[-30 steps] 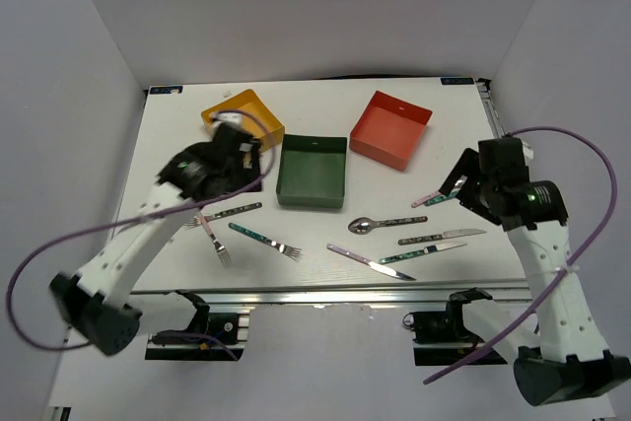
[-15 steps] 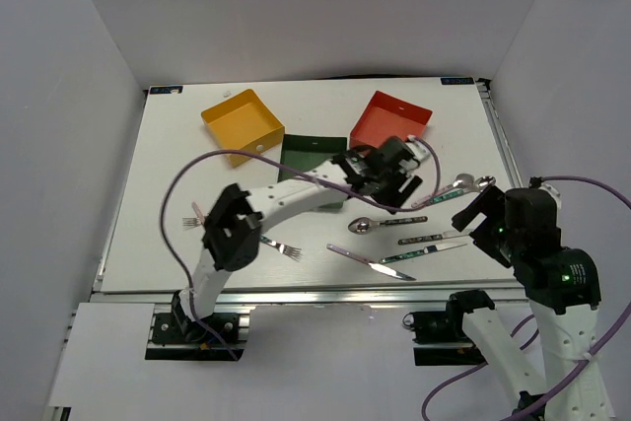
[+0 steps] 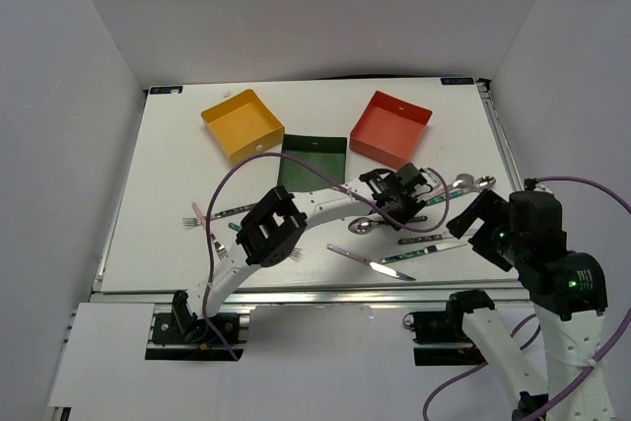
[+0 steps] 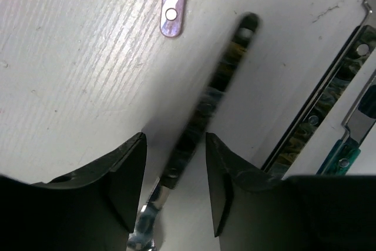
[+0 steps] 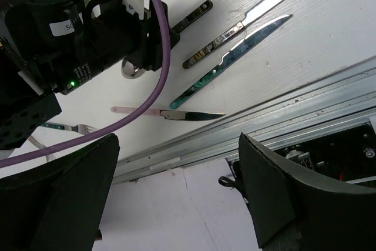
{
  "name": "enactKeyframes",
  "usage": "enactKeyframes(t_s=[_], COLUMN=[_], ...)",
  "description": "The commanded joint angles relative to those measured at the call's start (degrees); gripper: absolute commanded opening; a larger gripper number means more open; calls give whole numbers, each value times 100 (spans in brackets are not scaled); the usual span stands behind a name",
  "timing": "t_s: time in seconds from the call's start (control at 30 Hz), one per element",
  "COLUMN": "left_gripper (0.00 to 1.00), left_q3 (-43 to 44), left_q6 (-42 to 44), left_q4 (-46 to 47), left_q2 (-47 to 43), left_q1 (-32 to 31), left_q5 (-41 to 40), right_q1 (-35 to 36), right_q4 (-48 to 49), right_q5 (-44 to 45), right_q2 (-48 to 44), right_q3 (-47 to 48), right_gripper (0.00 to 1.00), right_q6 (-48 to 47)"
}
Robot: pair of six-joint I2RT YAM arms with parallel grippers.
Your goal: Sort the eating utensils into containers
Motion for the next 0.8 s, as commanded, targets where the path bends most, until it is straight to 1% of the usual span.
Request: enactKeyframes(t_s=[0.0, 0.07, 0.1, 0.17, 0.23, 0.33, 0.37, 0.4, 0.43, 0.57, 0.6, 0.67, 0.7, 0.77], left_gripper=[53, 42, 31, 29, 18, 9, 7, 2, 0, 0, 0, 0, 0, 0], left_q3=[-311, -390, -434, -592, -575, -391, -208, -110, 4, 558, 733, 778, 639, 419], left_q6=[76, 67, 50, -3, -12, 6, 14, 23, 32, 50, 50, 15, -55, -248], left_q4=[150, 62, 44, 97, 71, -96, -140, -193, -298, -588, -650, -694, -660, -466], left_q2=[-255, -229, -246, -343, -430, -484, -484, -492, -484, -571, -711, -940, -1245, -1581], left_q1=[-47, -47, -56, -82, -143, -205, -214, -214, -214, -214, -214, -205, -196, -83], left_q5=[-40, -23, -5, 12, -40, -145, -215, -268, -330, -803, -875, -1059, -1303, -1612], right_q1=[-17, -9, -17, -9, -17, -9, -9, -9, -9, -17, -9, -17, -17, -17], right_q4=[-32, -32, -23, -14, 3, 82, 143, 179, 205, 328, 389, 451, 530, 609], right_q5=[-94, -41, 20, 56, 65, 74, 65, 21, 3, -85, -93, -102, -120, -198], right_q2=[-47, -73, -56, -20, 50, 85, 94, 77, 76, 76, 76, 85, 94, 129], right_q3=[254, 272, 280, 272, 245, 167, 149, 123, 79, -44, -53, -106, -124, -194], right_gripper=[87, 87, 87, 87, 88, 88, 88, 88, 88, 88, 88, 88, 87, 87], right_q6=[-311, -347, -356, -347, -347, -338, -338, -303, -294, -241, -233, -224, -224, -215])
